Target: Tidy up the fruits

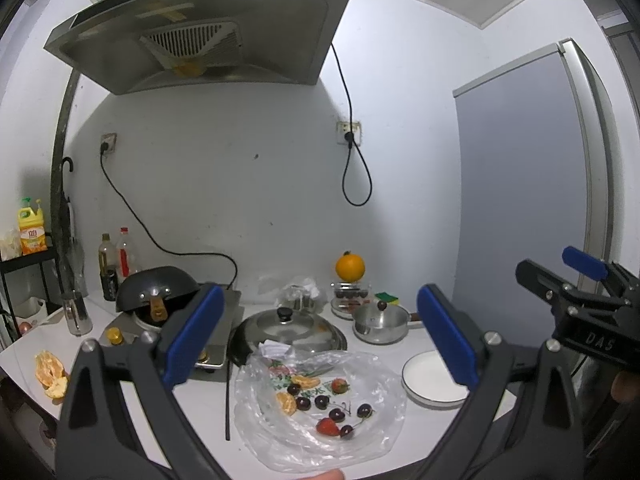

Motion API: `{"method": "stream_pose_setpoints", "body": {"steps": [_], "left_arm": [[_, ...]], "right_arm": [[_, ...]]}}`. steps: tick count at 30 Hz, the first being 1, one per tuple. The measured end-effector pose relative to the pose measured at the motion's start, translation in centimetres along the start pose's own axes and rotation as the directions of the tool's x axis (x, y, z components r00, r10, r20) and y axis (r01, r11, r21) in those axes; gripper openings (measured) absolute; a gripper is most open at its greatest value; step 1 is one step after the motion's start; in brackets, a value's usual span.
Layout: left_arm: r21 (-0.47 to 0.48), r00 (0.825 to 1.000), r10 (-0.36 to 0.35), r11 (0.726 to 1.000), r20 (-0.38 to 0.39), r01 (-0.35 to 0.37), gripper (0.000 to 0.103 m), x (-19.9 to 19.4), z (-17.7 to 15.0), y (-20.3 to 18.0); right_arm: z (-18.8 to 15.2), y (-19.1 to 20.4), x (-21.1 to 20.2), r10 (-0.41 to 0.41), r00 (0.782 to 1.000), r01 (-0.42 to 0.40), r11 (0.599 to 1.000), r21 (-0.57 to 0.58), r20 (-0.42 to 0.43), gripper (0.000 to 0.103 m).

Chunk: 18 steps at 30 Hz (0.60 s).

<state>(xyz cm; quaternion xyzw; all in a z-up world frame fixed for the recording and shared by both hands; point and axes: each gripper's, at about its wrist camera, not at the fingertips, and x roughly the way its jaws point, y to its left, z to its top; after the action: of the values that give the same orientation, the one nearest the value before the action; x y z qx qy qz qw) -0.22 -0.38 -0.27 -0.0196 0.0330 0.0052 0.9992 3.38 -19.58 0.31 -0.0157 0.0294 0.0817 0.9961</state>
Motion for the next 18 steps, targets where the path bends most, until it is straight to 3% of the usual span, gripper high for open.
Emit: {"method": "stream_pose_setpoints", "body": {"steps": [18], "left_arm": [[-0.009,1.000,-0.010,1.000,-0.003,0.010,0.098,-0.25,0.09,0.17]], "right_arm": [[-0.01,0.07,-0.11,0.000,1.000,0.000,1.000,0.002,0.003,0.098]]}}
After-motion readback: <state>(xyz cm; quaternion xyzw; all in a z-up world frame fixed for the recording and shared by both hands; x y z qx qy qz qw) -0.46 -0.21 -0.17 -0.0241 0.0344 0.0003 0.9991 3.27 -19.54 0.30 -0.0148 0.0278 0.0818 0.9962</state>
